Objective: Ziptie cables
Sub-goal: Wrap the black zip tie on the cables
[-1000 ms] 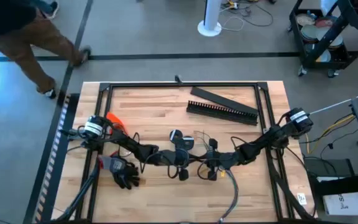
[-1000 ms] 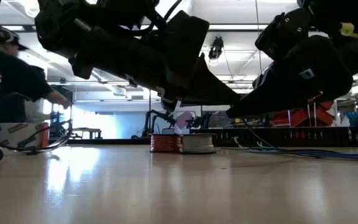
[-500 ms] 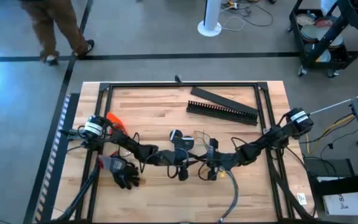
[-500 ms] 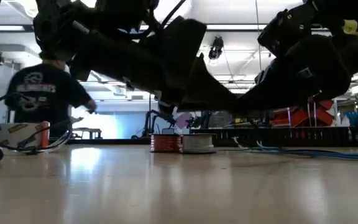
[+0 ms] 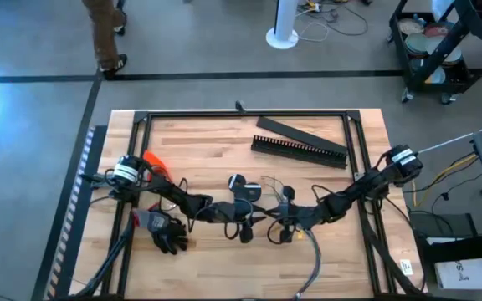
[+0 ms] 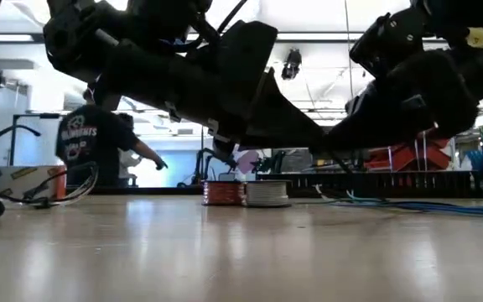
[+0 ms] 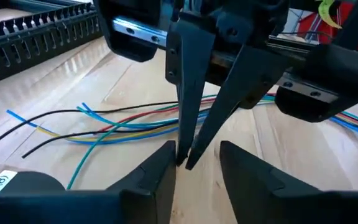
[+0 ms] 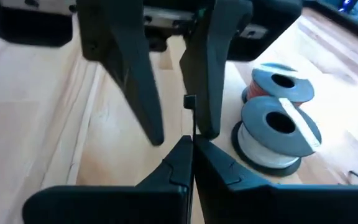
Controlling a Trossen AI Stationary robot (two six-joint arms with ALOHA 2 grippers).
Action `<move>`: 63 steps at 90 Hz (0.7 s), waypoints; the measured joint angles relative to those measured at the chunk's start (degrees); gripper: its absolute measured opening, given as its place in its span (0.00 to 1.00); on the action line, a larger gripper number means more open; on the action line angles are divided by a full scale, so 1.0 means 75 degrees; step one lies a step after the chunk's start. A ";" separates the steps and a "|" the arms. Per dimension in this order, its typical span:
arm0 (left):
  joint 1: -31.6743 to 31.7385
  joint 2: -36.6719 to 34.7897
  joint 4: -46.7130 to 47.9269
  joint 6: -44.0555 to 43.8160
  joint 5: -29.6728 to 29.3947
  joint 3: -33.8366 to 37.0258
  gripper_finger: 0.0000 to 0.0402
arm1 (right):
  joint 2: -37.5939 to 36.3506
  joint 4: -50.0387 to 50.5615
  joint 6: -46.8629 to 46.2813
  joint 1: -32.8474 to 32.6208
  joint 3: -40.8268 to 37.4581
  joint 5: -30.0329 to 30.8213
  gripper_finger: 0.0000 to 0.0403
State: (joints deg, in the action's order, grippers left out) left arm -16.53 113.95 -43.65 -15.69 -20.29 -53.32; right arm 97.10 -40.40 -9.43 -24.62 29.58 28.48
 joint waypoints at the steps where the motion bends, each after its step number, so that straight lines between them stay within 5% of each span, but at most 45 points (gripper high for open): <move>1: 0.0000 0.0000 -0.0002 0.0014 0.0000 0.0000 0.25 | 0.0000 0.0003 0.0000 0.0000 -0.0001 0.0000 0.00; 39: 0.0000 0.0000 0.0013 0.0504 0.0038 0.0000 0.02 | -0.0001 -0.0015 -0.0001 0.0000 -0.0002 -0.0259 0.01; 63: 0.0000 0.0000 0.0025 0.2170 0.0714 0.0000 0.01 | -0.0178 0.0175 -0.0444 0.0078 -0.0002 -0.1053 0.22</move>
State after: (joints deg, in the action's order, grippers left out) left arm -16.53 113.95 -43.47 0.59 -14.94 -53.32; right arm 95.76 -39.09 -12.76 -24.04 29.56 20.58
